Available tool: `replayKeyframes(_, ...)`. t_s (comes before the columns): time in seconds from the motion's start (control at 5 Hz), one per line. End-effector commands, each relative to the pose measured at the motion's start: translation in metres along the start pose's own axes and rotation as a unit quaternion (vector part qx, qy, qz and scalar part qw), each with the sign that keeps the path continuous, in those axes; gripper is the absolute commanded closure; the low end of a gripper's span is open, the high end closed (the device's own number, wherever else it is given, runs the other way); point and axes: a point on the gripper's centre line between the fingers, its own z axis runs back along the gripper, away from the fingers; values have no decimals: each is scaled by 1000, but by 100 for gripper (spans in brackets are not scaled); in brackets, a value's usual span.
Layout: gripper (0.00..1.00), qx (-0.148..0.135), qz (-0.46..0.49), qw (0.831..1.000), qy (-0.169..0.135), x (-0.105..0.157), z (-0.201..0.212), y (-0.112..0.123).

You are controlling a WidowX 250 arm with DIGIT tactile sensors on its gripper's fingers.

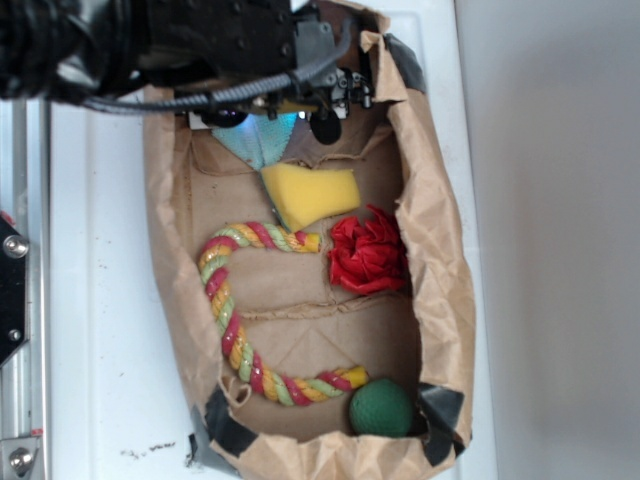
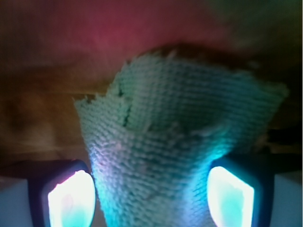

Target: Grab the blue cloth.

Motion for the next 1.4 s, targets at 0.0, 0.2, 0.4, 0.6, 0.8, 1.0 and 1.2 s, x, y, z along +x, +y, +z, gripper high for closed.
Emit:
replayKeyframes(0.0,10,-13,-18,1000,-15,-4,0,7)
replayKeyframes(0.2,100,-16,-12,1000,-19,0,1,6)
replayKeyframes(0.4,100,-45,-47,998,-5,6,14,2)
replayKeyframes(0.6,100,-96,-125,987,34,10,39,-4)
replayKeyframes(0.8,100,-149,-216,963,60,0,53,-8)
replayKeyframes(1.0,100,-163,-326,929,68,-31,66,-19)
replayKeyframes(1.2,100,-138,-407,899,87,-61,86,-22)
